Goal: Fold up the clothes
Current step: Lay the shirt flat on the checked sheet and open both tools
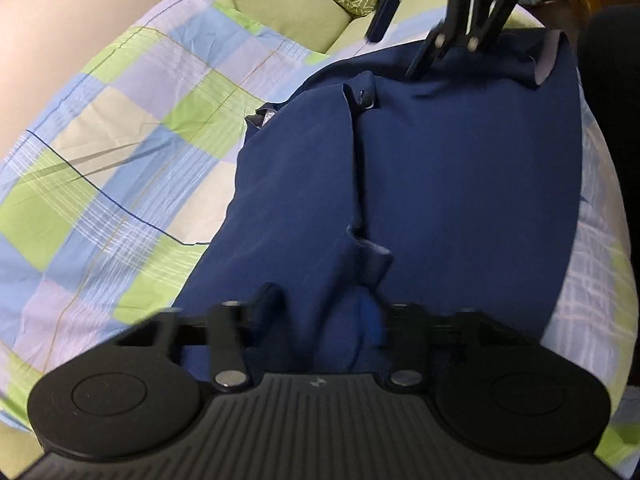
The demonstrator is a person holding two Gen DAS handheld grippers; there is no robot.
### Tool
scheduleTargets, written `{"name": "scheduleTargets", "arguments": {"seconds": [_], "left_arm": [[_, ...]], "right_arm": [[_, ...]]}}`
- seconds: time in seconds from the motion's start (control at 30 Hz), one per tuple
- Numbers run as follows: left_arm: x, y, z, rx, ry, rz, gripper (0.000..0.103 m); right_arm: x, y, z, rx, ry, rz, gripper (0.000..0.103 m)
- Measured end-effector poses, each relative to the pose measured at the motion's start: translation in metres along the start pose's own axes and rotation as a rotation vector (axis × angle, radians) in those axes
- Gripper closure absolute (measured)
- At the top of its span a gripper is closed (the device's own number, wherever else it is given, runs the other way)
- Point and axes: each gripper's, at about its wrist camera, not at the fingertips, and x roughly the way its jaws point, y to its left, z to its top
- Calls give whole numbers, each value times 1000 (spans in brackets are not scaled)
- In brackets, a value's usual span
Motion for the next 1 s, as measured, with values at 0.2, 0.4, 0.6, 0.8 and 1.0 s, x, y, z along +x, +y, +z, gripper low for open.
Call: {"name": "scheduleTargets", "arguments": {"seconds": [0.2,0.4,0.6,0.8,1.0], "left_arm": [[-19,38,6,-175,-64,13,99],[-15,92,19,-236,-78,71,99],[5,161,30,-259,-88,164,99],[76,240,23,-289,-70,230,99],[167,277,9,-385,-40,287,93]], "right_arm": [[24,-5,8,-84,-35,-18,60],[47,-1,12,-251,-15,30,102],[40,-55,53,-85,-137,-48,103],[92,-137,119,1,-217,-197,103],[168,-171,154,135,-249,-329,102]]}}
